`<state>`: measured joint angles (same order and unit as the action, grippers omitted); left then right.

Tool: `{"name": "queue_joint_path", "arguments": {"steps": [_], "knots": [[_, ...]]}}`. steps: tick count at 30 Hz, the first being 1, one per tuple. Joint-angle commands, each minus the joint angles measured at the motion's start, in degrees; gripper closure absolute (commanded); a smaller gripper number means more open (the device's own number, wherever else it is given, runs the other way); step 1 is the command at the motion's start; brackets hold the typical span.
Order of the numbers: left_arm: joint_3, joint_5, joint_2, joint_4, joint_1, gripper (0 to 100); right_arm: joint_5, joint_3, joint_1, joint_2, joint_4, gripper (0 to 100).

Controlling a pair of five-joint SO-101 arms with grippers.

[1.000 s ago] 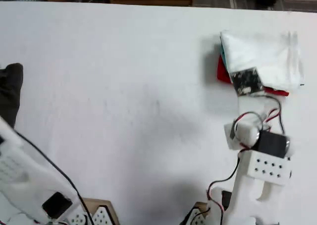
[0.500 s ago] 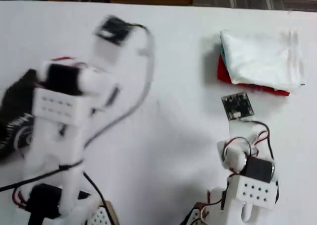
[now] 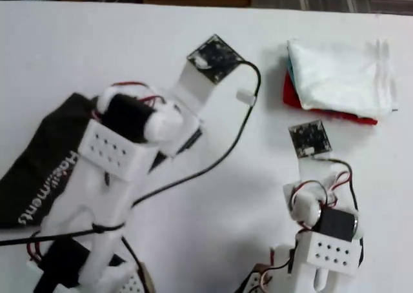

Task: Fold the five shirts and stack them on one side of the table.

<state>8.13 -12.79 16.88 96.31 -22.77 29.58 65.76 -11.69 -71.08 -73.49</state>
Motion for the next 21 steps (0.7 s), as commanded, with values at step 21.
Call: {"name": "queue_joint_path", "arguments": {"steps": [21], "knots": [[-5.7, -16.7, -16.4, -15.1, 55.8, 80, -6.1, -22.5, 34.1, 35.1, 5.7, 79.1]]}}
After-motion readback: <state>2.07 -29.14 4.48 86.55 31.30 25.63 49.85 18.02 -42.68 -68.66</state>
